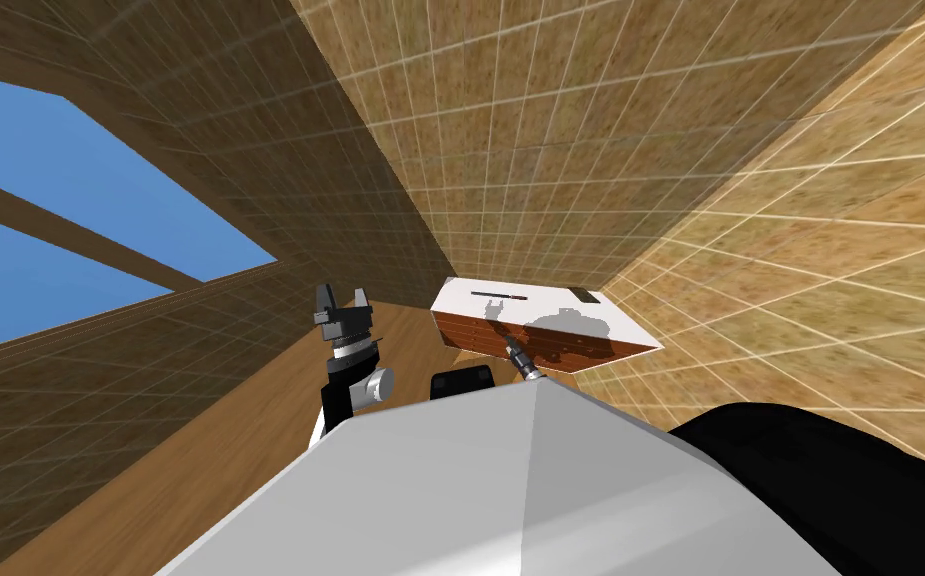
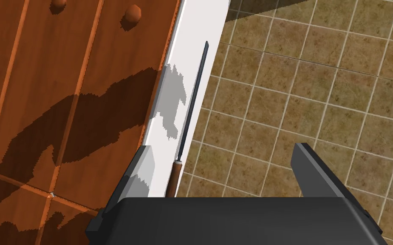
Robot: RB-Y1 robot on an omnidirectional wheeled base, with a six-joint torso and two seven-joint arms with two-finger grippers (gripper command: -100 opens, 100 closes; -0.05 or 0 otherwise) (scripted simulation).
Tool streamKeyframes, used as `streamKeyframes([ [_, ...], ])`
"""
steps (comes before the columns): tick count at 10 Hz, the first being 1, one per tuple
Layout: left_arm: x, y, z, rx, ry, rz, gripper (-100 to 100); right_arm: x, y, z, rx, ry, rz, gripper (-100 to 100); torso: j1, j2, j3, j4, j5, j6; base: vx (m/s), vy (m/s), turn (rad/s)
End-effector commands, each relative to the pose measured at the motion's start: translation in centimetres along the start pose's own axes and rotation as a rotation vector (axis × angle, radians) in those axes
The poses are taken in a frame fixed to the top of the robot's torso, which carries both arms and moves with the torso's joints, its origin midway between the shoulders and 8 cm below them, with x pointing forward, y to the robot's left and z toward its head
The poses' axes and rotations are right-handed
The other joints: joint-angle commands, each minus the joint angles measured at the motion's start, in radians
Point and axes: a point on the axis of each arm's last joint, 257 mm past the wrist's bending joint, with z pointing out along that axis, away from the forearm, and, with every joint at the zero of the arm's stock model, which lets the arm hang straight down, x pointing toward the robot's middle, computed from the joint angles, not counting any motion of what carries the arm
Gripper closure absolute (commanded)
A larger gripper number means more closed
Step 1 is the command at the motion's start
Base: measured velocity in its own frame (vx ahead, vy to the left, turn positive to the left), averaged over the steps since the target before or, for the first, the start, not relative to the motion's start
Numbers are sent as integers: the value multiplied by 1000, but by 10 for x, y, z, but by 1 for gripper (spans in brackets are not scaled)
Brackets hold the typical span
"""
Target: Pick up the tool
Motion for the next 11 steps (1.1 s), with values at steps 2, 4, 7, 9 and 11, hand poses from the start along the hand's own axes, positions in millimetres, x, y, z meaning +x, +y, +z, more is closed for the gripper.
streamKeyframes([
  [2, 0, 0, 0, 0, 0, 0, 0, 16, -42, -26, 96, 71, -39, -100, 0, 0, 0, 0, 0, 1, -22, 24, 217],
  [4, 0, 0, 0, 0, 0, 0, 0, 27, -85, -53, 191, 122, -69, -100, -1, 0, 0, 0, 0, 1, -17, 33, 194],
  [7, 0, 0, 0, 0, 0, 0, 0, 36, -117, -80, 267, 176, -102, -100, -1, -1, 0, 0, 0, 1, -4, 23, 136],
  [9, 0, 0, 0, 0, 0, 0, 0, 36, -126, -86, 290, 176, -103, -100, -1, -2, -1, 0, 0, 1, 2, 14, 65],
  [11, 0, 0, 0, 0, 0, 0, 0, 42, -154, -115, 360, 232, -140, -100, -1, -2, -1, 0, 0, 0, 10, 23, 221],
])
